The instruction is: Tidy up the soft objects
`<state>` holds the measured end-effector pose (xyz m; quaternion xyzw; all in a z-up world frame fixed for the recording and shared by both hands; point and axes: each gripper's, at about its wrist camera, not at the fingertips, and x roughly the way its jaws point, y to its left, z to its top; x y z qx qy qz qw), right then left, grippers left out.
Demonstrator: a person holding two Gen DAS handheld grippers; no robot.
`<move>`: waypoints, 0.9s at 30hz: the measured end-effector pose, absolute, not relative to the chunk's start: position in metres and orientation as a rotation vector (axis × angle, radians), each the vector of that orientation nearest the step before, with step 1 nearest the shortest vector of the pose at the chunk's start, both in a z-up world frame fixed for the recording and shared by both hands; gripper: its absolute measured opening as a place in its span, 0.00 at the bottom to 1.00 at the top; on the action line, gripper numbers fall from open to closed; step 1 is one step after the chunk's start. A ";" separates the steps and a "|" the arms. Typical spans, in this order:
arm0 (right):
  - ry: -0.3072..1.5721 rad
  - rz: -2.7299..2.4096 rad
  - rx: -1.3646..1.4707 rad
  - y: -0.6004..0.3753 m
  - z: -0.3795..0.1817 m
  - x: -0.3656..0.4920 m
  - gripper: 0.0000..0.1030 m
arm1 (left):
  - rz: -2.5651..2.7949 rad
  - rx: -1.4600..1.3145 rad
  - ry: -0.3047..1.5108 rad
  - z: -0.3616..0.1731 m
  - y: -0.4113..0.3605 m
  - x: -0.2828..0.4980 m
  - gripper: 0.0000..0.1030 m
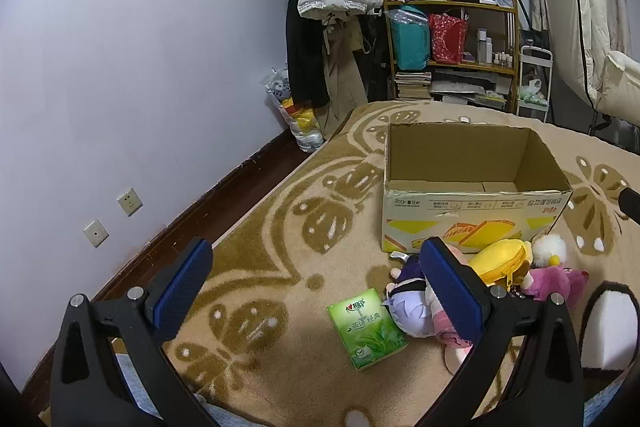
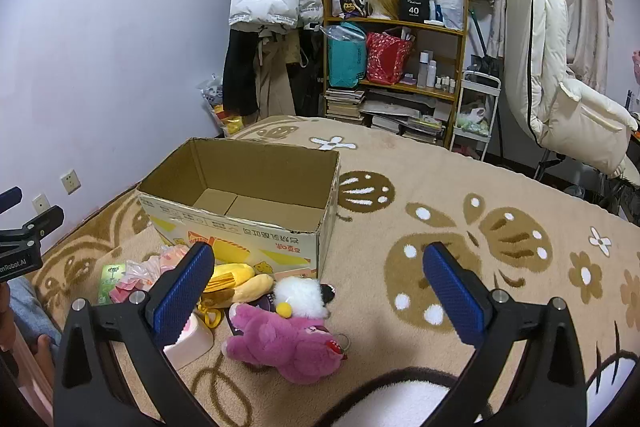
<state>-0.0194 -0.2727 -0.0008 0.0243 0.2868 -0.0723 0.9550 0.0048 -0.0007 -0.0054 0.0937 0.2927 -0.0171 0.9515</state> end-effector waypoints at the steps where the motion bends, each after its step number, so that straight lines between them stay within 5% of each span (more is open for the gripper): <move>1: 0.582 -0.146 0.049 -0.272 -0.001 -0.020 1.00 | -0.035 0.191 0.595 -0.005 -0.001 0.005 0.99; 27: 0.589 -0.154 0.060 -0.277 -0.001 -0.020 1.00 | -0.026 0.194 0.585 -0.002 -0.001 0.003 0.99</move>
